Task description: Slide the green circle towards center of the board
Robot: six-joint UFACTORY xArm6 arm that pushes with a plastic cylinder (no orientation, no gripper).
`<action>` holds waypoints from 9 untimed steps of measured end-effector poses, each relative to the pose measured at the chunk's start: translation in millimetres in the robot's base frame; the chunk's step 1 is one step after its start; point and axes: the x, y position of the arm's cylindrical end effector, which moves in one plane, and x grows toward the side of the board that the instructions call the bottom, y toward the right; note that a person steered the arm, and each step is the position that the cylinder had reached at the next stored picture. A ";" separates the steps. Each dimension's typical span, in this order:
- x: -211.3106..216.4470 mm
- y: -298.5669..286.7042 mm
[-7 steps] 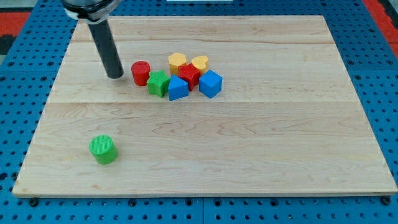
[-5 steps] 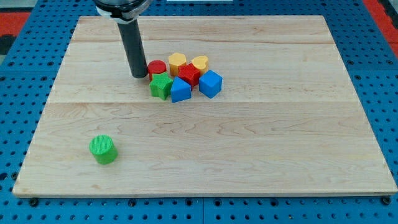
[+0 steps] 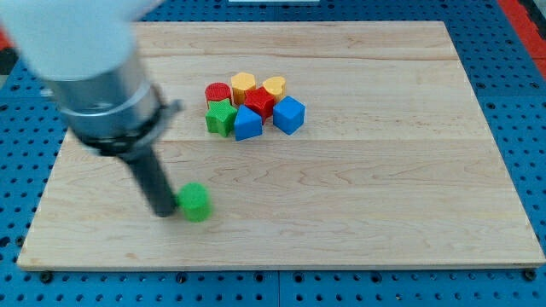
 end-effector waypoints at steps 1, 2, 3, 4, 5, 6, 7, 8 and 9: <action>-6.3 55.5; -15.9 127.2; -14.0 181.3; -15.6 201.2; -13.6 232.1; -3.2 269.1; -39.2 228.6; -87.1 181.1; -92.2 202.4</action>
